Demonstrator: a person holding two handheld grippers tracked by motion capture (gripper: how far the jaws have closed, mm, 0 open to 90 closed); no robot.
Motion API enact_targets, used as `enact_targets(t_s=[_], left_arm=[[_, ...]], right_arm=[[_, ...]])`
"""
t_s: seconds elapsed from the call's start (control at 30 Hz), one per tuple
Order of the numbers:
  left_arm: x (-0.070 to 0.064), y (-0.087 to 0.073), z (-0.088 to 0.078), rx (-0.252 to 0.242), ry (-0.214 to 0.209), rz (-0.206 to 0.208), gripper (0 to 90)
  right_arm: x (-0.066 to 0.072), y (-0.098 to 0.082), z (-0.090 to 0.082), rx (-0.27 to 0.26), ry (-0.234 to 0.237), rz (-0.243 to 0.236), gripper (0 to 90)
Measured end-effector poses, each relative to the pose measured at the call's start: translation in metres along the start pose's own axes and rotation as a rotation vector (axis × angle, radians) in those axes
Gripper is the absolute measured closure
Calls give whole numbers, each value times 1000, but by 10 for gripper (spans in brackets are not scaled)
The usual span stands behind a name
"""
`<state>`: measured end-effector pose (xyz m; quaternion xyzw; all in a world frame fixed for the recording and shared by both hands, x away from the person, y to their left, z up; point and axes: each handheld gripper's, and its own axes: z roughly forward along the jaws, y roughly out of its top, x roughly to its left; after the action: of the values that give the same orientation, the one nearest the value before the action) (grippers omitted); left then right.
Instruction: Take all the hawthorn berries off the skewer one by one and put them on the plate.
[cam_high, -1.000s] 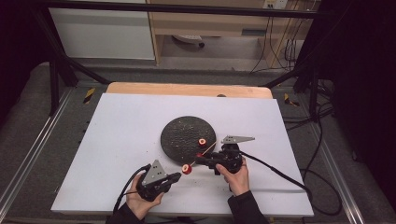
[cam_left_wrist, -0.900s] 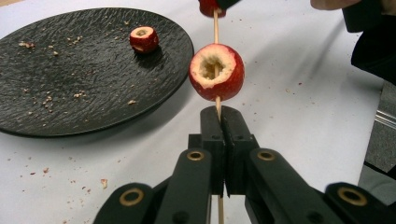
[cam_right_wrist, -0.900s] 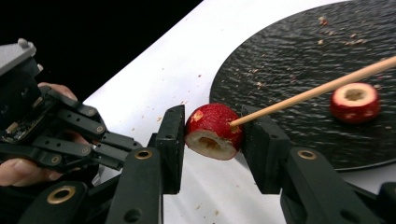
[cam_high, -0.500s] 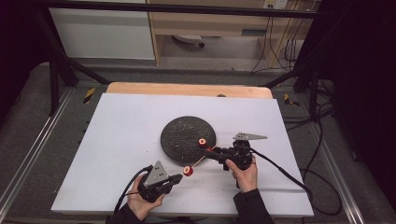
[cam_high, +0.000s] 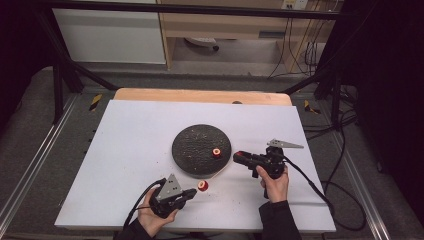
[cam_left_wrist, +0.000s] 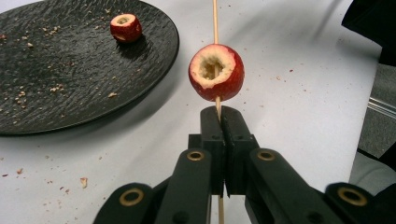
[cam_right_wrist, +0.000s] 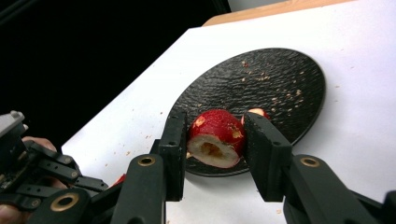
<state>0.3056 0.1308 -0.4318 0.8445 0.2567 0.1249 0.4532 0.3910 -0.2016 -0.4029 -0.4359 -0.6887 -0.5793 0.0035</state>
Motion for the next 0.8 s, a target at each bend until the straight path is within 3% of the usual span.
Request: enact_targets(t_s=[0.4, 0.53, 0.8], left_arm=[[4, -1, -2, 3, 3, -8, 883], [11, 0, -8, -7, 16, -22, 883], [33, 1, -21, -42, 60, -86, 883]], right_arm=[[-12, 3, -14, -28, -77, -4, 619], [-13, 2, -14, -22, -92, -9, 619], [-11, 0, -7, -12, -81, -4, 619]])
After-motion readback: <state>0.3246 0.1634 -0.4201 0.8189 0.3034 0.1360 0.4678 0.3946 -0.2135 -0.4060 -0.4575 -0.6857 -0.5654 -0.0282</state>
